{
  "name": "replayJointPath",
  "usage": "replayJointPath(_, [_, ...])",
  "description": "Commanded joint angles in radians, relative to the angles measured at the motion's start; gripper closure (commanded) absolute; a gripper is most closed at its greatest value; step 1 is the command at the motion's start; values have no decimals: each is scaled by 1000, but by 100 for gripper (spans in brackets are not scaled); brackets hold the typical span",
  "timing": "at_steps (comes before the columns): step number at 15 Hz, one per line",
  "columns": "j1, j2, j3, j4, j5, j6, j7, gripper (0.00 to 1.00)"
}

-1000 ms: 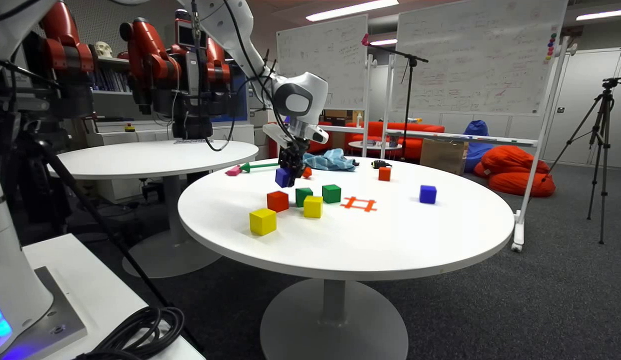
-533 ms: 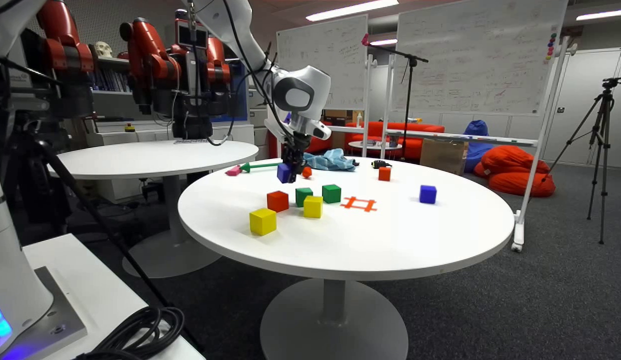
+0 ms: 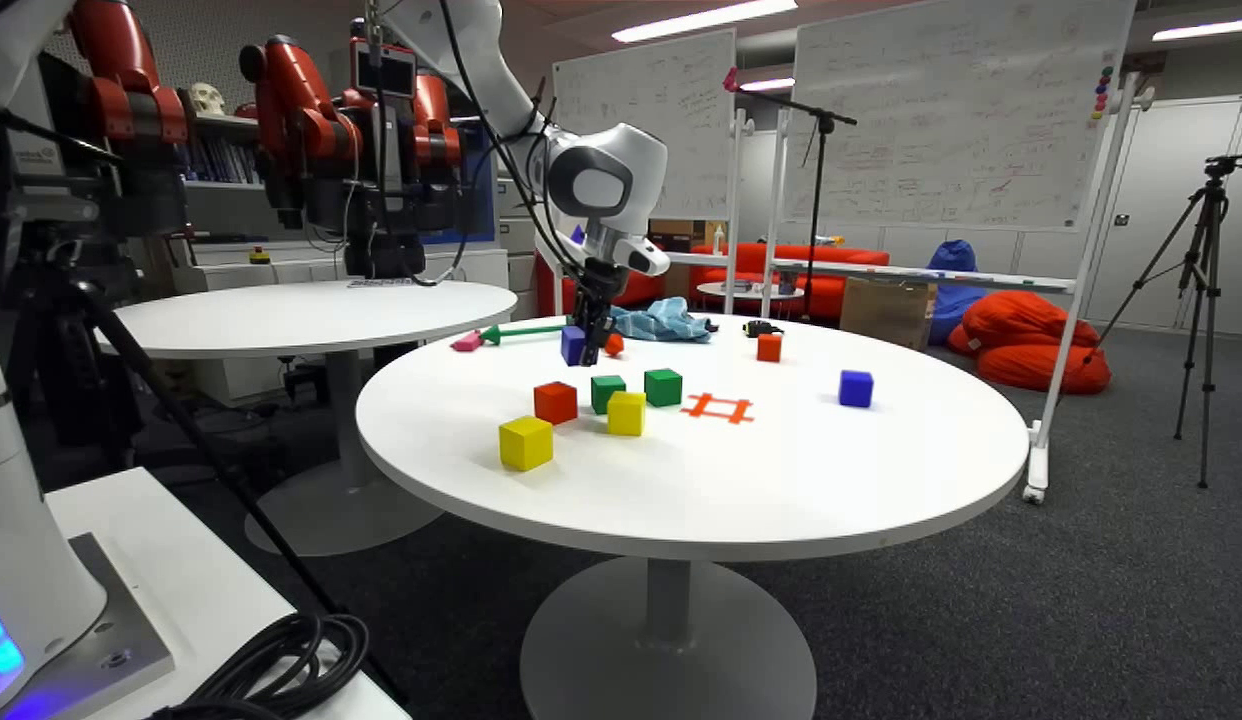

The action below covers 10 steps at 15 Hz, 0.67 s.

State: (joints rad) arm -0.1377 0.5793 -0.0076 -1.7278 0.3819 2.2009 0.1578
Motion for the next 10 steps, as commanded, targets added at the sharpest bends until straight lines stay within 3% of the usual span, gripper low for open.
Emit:
replayJointPath(1, [0, -38, -25, -46, 12, 10, 52, 72])
replayJointPath(10, [25, -11, -87, 10, -60, -31, 170, 72])
